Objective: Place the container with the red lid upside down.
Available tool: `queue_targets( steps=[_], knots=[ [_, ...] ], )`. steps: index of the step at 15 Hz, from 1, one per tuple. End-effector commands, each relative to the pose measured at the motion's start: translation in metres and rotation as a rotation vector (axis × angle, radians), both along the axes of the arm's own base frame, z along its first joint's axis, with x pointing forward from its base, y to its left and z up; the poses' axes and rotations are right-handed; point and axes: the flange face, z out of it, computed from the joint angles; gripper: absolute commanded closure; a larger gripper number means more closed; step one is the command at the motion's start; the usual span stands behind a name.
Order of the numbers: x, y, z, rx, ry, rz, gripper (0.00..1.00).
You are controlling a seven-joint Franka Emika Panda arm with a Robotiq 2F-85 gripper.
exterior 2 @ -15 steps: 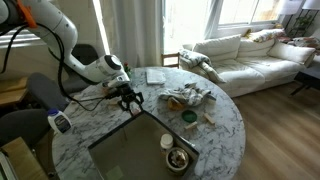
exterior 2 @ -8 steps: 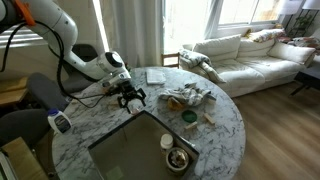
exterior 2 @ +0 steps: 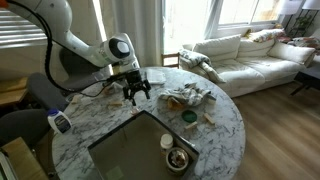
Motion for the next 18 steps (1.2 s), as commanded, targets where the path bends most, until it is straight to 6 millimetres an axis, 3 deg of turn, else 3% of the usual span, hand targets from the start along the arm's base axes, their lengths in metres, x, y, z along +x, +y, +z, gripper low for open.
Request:
queue_targets(
  steps=[1, 6, 13, 18],
  knots=[
    [-0.018, -0.015, 0.027, 0.129, 0.038, 0.137, 0.0],
    [-0.031, -0.019, 0.045, 0.238, 0.156, 0.356, 0.0],
    [-0.049, -0.014, 0.055, 0.355, 0.286, 0.701, 0.0],
    [-0.051, -0.012, 0.06, 0.499, 0.303, 0.912, 0.0]
  ],
)
